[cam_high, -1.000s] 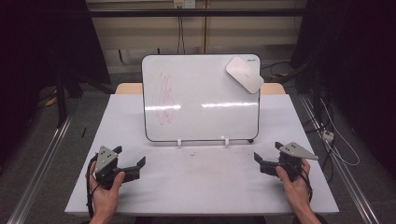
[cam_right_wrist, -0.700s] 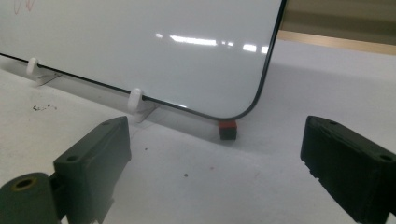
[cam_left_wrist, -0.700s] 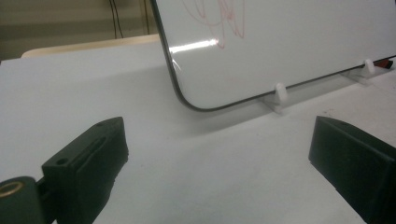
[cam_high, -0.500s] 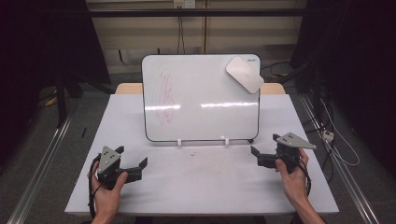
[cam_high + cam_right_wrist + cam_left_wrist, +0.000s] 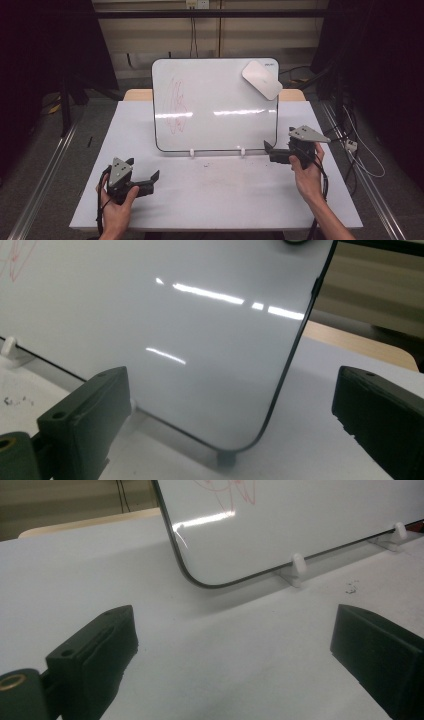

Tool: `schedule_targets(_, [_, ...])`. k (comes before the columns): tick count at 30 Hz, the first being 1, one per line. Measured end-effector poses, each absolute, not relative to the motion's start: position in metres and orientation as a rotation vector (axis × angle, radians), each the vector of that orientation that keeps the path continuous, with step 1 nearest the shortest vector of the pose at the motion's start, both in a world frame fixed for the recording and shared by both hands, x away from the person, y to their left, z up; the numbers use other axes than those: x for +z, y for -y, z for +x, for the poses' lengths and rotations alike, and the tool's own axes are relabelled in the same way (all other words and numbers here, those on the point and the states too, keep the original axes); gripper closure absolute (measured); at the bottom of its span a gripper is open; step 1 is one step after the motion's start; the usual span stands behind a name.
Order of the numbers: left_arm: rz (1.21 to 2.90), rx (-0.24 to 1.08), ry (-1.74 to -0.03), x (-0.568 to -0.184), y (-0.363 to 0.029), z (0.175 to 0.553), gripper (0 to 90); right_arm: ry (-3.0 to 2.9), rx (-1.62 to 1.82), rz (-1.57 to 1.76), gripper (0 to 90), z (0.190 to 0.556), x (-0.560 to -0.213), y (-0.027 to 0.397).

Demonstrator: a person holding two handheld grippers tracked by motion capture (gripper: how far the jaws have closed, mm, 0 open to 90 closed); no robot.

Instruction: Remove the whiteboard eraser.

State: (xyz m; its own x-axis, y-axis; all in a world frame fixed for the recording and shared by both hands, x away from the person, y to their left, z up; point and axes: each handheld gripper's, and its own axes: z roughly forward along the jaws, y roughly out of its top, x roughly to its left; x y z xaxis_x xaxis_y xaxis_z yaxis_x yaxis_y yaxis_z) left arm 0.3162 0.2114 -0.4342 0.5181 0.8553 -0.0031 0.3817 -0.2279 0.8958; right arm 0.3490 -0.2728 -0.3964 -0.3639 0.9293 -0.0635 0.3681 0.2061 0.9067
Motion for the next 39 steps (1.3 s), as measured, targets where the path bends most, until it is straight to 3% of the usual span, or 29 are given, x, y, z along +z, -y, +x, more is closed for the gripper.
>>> schedule_targets(22, [1.862,0.592,-1.0,-0.442,-0.185,0.318,5.4,-1.842,1.093,1.088,2.7,0.385,-0.353,0.248])
schedule_targets(39, [1.856,0.568,-1.024,-0.439,-0.2,0.325,5.3,-1.848,0.979,0.998,10.2,0.42,-0.32,0.246])
